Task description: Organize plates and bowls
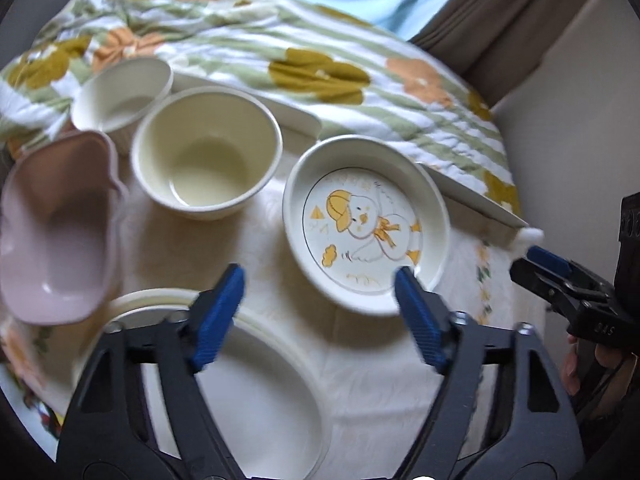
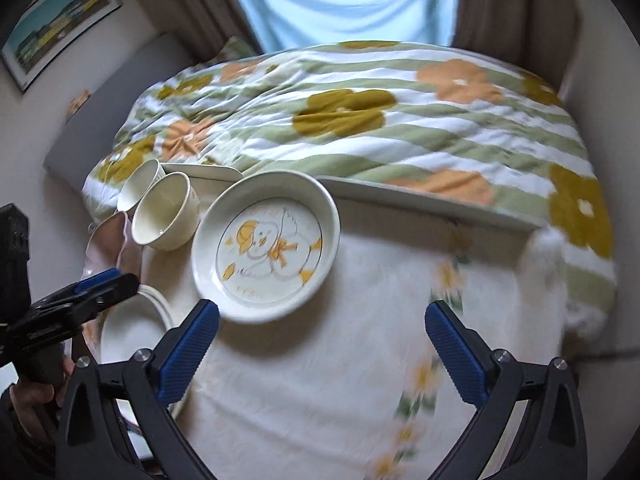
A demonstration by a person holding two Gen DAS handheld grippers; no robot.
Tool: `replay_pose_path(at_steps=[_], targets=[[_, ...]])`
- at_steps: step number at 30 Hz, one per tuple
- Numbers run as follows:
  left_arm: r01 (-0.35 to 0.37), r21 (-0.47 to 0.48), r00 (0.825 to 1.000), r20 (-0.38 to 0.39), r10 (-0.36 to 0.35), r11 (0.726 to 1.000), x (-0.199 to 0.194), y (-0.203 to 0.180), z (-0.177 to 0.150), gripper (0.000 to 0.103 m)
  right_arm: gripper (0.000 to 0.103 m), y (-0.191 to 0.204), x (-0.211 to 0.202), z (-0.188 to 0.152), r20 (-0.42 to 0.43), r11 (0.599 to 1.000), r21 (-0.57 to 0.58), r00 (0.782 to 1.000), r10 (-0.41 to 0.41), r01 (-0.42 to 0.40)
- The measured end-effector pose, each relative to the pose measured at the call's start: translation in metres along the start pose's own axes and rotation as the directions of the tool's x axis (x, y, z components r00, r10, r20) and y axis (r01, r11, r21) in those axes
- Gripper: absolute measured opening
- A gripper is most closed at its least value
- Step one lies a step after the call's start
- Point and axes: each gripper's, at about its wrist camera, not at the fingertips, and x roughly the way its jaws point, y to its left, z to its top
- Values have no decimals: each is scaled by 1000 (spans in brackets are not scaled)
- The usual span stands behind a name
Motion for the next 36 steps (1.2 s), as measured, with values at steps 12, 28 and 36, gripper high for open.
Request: replay_pose_path(at_steps=[12, 28, 36], targets=[[-101, -110, 993, -69, 94, 989, 74, 0, 6, 38, 35, -22, 96, 34, -145, 970, -159, 976, 160, -182], [-120, -156, 992, -67, 111, 980, 81, 9, 13, 17, 17, -22, 117, 39, -174, 948, -202, 962, 212, -246], [-125, -84, 992, -23, 123, 989, 52, -7, 15, 17, 17, -24, 95, 33, -117, 950, -188, 966, 230, -249]])
